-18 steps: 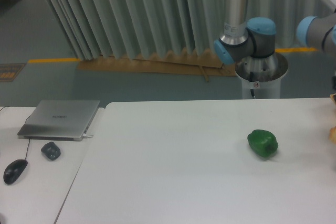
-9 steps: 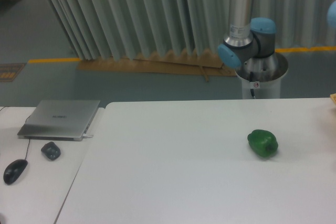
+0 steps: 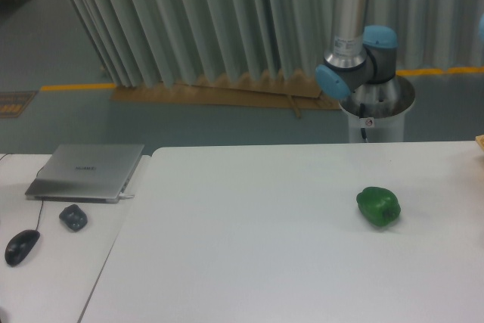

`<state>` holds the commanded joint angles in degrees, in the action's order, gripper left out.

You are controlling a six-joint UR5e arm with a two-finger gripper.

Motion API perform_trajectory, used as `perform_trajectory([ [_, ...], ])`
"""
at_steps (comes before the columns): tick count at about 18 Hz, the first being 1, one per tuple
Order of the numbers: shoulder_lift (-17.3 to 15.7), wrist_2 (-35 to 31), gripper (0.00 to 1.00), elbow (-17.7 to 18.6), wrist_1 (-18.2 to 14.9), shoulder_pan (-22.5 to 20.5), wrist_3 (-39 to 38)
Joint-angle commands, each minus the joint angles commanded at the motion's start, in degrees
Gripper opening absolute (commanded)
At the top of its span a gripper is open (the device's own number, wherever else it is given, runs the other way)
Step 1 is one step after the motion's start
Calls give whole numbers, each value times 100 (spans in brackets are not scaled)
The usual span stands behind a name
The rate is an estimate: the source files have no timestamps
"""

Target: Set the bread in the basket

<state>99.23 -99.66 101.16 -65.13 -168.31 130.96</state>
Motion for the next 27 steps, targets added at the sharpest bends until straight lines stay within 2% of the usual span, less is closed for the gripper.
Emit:
perform_trajectory([
  [2, 9, -263, 11, 18, -9, 26, 9],
  [5, 26, -282, 13, 9, 0, 18, 26],
  [6, 26, -273, 31, 9, 0, 9, 18],
  [7, 35, -273, 73, 9, 0, 9, 35],
  [8, 35, -273, 94, 9, 9, 26, 61],
  [9, 35, -264, 100, 0, 0, 35, 62],
  [14, -17, 192, 100, -70, -17, 70, -9],
  [19, -79, 219, 100, -105, -53, 18, 61],
  [22, -35, 167, 100, -79, -26, -44, 123],
  [24, -9, 97, 100, -70, 17, -105, 525],
  [27, 18, -325, 100, -96, 79, -158, 799],
])
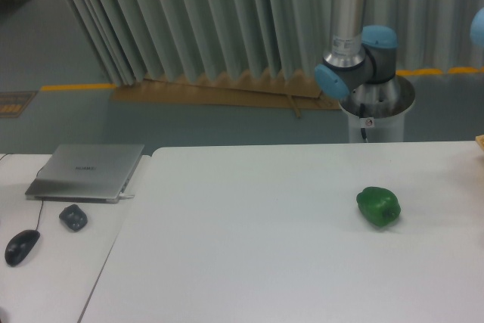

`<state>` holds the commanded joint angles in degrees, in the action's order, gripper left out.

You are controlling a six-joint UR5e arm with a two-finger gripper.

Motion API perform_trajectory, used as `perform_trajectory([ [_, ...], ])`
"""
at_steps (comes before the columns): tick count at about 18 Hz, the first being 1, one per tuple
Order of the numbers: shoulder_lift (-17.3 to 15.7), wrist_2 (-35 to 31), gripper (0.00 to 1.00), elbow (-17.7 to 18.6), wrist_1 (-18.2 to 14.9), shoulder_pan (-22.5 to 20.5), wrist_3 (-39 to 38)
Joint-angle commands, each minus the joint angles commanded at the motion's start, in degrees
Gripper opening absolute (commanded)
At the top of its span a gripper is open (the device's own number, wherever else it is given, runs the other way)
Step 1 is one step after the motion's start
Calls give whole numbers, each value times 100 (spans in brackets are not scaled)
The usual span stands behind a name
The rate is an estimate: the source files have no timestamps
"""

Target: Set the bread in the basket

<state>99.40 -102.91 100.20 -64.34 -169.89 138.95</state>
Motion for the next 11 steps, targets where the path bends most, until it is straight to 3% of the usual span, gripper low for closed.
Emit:
perform_trajectory([
  [2, 44, 112, 100, 43, 35, -44, -131],
  [5, 70, 1496, 100, 149, 44, -333, -893],
  [6, 62, 1659, 100, 141, 70, -412, -931],
  [8, 70, 1057, 100, 97, 79, -300, -651],
  [11, 62, 1062, 100, 96, 88, -307, -580],
])
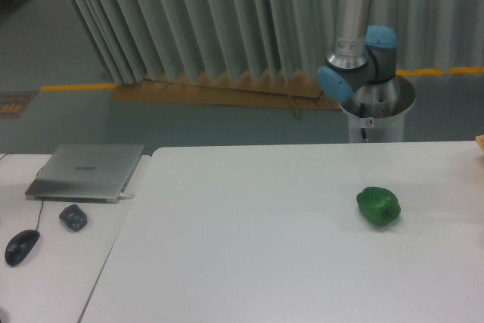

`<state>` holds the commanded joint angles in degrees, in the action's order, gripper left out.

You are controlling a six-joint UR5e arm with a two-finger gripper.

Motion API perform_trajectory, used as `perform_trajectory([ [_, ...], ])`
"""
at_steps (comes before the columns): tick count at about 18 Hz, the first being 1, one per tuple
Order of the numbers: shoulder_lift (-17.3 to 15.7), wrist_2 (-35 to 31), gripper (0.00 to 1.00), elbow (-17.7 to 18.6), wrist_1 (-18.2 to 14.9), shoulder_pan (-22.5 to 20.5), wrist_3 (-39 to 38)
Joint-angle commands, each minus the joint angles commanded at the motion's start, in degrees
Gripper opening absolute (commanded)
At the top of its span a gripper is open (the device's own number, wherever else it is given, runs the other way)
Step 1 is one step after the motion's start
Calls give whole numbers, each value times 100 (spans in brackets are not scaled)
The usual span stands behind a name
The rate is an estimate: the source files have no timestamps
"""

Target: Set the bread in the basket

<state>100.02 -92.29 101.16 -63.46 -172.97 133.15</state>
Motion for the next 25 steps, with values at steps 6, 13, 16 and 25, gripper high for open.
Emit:
perform_trajectory([
  [6, 0, -738, 100, -166, 26, 421, -332],
  [13, 0, -449, 100, -703, -9, 949, -1053],
  [16, 9, -98, 100, -764, -17, 1054, -1563],
  [25, 44, 211, 100, -677, -598, 1072, -1820],
])
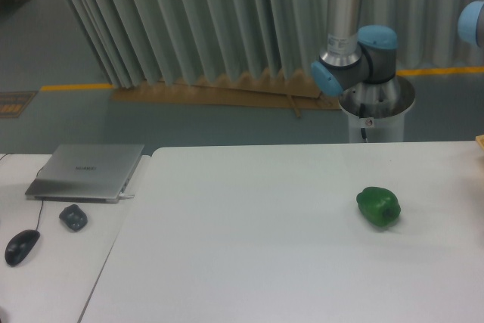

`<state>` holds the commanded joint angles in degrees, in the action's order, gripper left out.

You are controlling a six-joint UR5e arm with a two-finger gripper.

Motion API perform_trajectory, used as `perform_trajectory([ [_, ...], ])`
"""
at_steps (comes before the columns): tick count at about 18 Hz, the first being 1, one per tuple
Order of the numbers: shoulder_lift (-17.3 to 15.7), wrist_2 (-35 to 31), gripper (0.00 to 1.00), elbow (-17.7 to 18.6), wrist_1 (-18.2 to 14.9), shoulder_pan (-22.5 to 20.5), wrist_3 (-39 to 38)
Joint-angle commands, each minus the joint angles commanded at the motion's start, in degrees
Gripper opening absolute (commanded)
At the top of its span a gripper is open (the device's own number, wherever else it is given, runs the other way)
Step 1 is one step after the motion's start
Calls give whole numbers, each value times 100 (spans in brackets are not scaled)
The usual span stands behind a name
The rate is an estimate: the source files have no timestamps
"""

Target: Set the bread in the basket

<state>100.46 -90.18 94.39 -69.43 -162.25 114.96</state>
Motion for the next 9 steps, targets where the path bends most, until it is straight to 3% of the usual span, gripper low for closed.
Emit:
perform_trajectory([
  [9, 26, -26, 100, 211, 62, 35, 176],
])
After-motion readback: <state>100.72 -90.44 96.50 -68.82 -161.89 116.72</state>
